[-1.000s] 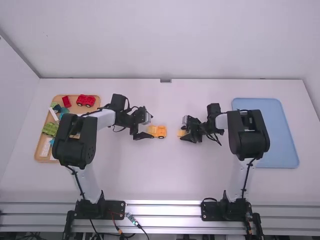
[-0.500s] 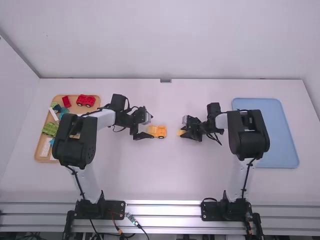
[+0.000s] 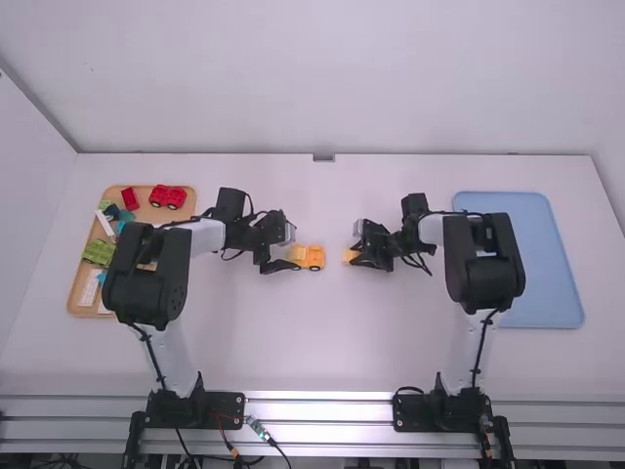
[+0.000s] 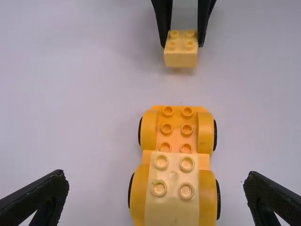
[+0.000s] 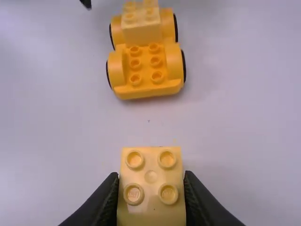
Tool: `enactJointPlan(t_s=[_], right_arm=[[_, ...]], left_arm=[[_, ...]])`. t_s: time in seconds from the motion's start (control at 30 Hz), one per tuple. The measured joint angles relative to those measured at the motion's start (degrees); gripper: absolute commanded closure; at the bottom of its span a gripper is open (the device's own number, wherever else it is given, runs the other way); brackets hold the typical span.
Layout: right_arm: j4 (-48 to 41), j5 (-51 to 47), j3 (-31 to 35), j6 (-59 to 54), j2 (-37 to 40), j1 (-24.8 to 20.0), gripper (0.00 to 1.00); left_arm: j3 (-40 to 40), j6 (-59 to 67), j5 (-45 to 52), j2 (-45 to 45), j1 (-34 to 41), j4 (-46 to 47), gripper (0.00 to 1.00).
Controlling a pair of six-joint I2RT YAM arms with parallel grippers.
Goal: Assemble lego blocks to make yellow taxi
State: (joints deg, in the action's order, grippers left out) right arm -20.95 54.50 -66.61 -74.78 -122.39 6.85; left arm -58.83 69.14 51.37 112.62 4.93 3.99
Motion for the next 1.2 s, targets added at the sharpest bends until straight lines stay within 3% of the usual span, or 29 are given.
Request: enactJointPlan(t_s=[0.17,0.47,0.7,0.8,0.87,1.2], right_arm=[[-7.06,0.02,-3.98,-2.89,-0.02,2.10,0.86],[-9.07,0.63,-6.62,-5.35,0.00,3.61,0.87],[-9.20,1.22,-6.64,-6.88,-0.02,5.40,0.87],[-8.35,1.31,-6.67,-7.08,-0.02,6.23,0.87],[-7.21,1.31,-6.67,-6.58,-0.02,6.60,0.87],[-1.75,0.52,-6.69,-0.96,-0.02,9.49,0.91]], left_arm=[[-0.04,-1.20,0.09,3.43,0.00,-1.51,0.01],[-3.61,0.37,2.60,8.98,0.00,2.16,0.03],[-4.72,1.42,4.87,10.62,0.00,1.03,0.16],[-4.72,1.53,5.20,10.64,0.00,0.98,0.32],[-4.72,1.79,5.11,10.64,0.00,1.11,0.34],[-4.72,2.03,5.01,10.64,0.00,1.11,0.32]])
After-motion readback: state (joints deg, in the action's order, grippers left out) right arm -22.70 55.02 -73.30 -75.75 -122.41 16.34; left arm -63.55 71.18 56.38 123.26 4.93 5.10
